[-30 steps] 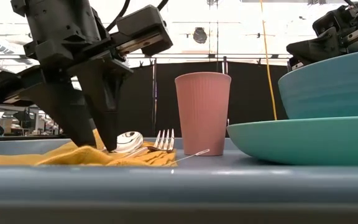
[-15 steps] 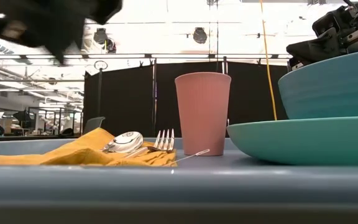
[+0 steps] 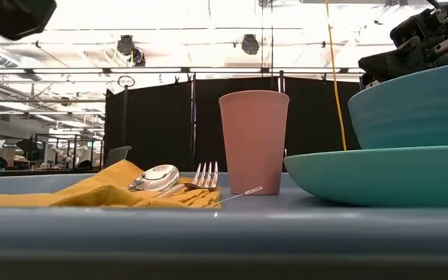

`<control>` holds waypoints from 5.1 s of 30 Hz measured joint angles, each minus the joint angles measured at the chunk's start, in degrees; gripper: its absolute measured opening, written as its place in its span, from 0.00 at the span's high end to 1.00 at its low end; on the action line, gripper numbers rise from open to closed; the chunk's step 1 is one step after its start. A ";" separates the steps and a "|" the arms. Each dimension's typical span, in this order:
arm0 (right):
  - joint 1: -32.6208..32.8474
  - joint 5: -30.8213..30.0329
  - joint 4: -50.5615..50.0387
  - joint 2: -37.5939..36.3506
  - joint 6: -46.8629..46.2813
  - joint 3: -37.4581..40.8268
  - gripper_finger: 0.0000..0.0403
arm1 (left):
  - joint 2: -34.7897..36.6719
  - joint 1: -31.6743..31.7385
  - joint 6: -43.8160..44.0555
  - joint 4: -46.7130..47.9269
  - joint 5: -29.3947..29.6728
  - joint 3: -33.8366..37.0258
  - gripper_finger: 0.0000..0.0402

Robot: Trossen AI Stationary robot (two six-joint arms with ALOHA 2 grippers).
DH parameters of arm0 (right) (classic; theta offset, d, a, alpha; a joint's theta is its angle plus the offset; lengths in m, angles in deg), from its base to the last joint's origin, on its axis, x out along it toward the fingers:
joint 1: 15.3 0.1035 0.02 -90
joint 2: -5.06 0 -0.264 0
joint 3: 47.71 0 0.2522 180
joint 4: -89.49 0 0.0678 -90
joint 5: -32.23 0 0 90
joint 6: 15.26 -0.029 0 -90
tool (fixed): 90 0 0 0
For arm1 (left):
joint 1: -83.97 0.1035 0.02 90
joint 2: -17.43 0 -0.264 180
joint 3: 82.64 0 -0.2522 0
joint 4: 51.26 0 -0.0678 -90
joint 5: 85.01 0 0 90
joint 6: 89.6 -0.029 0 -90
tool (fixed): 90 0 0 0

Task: Set up tray
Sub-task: Put the yellow knife on top of the yellow napkin to the left of the orange spoon, then adjust the yellow napkin

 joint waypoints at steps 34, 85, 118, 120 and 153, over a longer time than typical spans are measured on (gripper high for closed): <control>0.01 0.01 0.20 0.00 -0.61 0.00 1.00 | -8.16 -1.48 7.26 -8.52 -5.03 4.37 0.76; 0.01 0.03 -0.75 -0.02 0.51 0.00 1.00 | -10.75 4.72 9.05 -20.35 15.02 -1.33 0.86; 0.00 0.05 -1.09 0.00 0.46 0.00 1.00 | -13.08 5.42 6.75 -16.13 8.81 -1.66 0.86; 0.01 0.05 -1.09 -0.02 0.46 0.01 1.00 | -13.28 5.37 7.56 -16.25 9.11 -1.64 0.86; 0.02 0.01 -1.09 0.00 0.31 0.00 1.00 | 0.89 8.84 -36.44 -2.63 16.07 -1.25 0.50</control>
